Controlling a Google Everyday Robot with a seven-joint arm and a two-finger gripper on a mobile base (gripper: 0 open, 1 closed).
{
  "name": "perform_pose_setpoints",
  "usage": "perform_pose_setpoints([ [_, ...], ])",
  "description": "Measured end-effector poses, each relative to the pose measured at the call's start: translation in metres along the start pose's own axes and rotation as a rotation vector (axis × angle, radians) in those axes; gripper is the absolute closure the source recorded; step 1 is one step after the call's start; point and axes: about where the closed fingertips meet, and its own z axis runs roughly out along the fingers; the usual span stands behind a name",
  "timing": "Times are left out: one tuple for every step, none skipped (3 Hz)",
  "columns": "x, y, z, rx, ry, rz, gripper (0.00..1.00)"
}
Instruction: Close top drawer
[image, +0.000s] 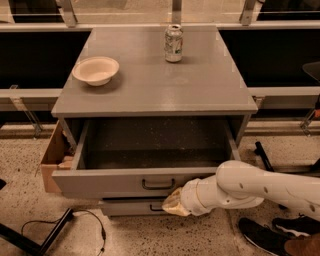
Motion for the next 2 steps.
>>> perform_pose_setpoints([
  [0.001, -0.014, 0.007, 0.002, -0.006, -0.017, 1.00],
  [0.001, -0.066, 0.019, 0.007, -0.015, -0.050, 1.00],
])
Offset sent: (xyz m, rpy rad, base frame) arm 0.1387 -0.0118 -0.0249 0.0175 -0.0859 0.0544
